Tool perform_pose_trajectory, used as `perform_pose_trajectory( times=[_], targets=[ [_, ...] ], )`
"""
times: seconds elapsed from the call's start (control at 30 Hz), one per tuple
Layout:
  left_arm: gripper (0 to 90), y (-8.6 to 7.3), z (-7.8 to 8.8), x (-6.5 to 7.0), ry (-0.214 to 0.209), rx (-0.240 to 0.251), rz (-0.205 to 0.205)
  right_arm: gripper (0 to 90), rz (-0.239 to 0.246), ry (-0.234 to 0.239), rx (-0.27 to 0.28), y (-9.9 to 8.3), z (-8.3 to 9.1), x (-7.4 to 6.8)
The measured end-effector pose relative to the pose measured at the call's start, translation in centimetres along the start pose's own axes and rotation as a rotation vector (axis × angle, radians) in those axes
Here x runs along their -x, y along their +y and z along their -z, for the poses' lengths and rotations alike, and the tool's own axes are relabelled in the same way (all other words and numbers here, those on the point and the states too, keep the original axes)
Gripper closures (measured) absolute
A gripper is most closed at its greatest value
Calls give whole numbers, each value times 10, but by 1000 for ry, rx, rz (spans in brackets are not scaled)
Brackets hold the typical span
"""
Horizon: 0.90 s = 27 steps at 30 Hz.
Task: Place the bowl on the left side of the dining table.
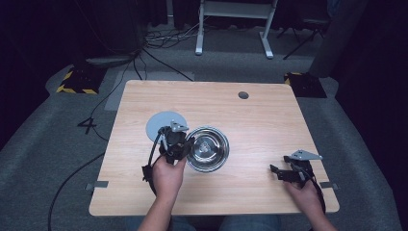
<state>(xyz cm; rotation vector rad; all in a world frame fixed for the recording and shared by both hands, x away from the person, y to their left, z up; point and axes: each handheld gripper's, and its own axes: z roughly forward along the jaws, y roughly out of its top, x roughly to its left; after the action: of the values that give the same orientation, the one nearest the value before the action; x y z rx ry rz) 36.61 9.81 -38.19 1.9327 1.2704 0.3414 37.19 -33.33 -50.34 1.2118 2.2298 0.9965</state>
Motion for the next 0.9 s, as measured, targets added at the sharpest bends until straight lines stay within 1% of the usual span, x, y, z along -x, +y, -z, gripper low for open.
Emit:
perform_pose_trajectory(
  times=[0.07,0.1,0.17,0.2,0.23,0.27,0.3,0.37,0.4,0.53,0.57,0.63,0.7,0.73,0.8,0.83,0.9],
  targets=[
    [869,0,-1,-3,-2,17,22,247,0,0,0,0,0,0],
    [869,0,0,-4,7,17,21,247,0,0,0,0,0,0],
    [869,0,0,-6,11,17,18,247,-1,0,0,0,0,0],
    [869,1,0,-9,18,26,27,246,-1,0,0,0,0,0],
    [869,2,0,-11,25,35,27,246,-1,0,0,0,0,0],
    [868,2,1,-13,24,39,32,245,-1,0,0,0,0,0],
    [868,3,1,-16,32,38,34,244,-1,0,0,0,0,0],
    [868,5,2,-21,36,52,45,244,-1,0,-1,0,0,0],
    [868,6,3,-23,31,50,53,244,-2,1,-2,0,0,0],
    [868,12,5,-34,38,57,71,244,-5,0,-1,0,0,0],
    [868,12,5,-34,38,57,71,244,-5,0,-1,0,0,0],
    [868,16,6,-41,52,59,74,244,-5,0,-1,0,1,0],
    [867,18,6,-43,52,63,76,243,-6,-1,-1,0,0,0],
    [868,21,7,-48,43,64,93,243,-6,-1,-2,0,0,0],
    [868,24,7,-54,36,63,105,243,-7,-2,-2,0,0,0],
    [868,26,6,-56,39,67,116,243,-7,-2,-3,0,0,0],
    [868,29,6,-59,38,61,121,243,-7,-2,-3,0,0,0]
  ],
)
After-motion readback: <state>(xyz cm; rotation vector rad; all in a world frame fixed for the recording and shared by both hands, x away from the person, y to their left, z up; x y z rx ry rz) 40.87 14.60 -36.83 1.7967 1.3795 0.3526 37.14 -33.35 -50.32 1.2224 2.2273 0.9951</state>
